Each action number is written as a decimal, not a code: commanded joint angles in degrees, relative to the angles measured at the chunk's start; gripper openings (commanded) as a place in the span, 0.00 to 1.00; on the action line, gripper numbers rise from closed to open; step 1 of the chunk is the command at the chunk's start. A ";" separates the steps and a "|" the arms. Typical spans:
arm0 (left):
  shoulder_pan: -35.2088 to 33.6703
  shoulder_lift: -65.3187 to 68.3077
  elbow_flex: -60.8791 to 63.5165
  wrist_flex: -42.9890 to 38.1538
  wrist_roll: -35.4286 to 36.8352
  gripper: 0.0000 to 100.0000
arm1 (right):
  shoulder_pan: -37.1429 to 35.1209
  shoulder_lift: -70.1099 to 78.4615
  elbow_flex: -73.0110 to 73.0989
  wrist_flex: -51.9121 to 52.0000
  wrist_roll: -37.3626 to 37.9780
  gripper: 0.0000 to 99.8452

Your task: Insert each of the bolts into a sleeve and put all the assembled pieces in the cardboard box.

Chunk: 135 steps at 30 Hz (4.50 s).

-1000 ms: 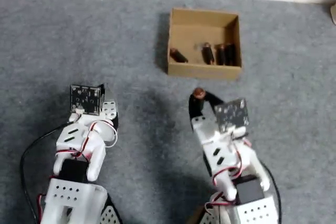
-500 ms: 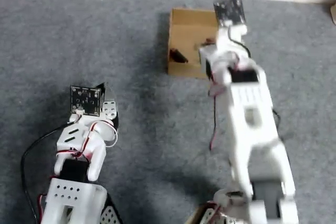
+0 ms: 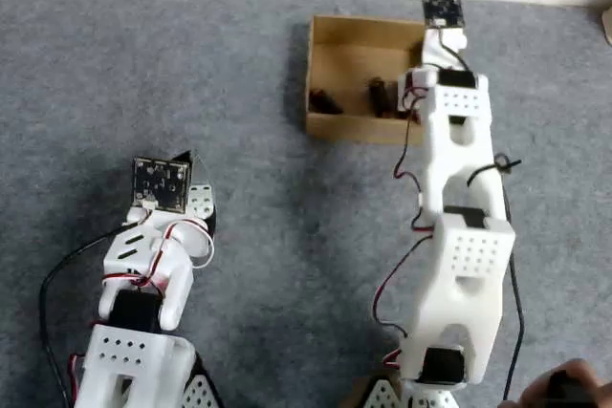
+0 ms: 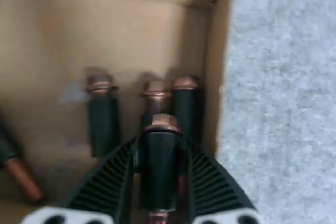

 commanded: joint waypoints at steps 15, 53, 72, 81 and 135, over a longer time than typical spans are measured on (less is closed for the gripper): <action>1.71 0.04 -0.31 -1.23 -0.53 0.01 | -1.63 8.84 -23.43 7.87 -7.03 0.01; 3.56 -0.48 1.45 -1.67 -4.22 0.01 | -2.59 -38.64 -50.59 50.07 -7.47 0.32; 2.15 -0.57 1.63 7.38 -6.07 0.01 | -2.59 -139.65 68.18 23.52 -7.03 0.32; -0.22 -0.57 1.80 31.56 -21.19 0.01 | -2.59 -143.16 86.11 19.91 -7.03 0.32; -11.03 -25.10 12.26 54.77 -22.15 0.01 | 3.30 -144.40 132.00 17.98 -7.03 0.32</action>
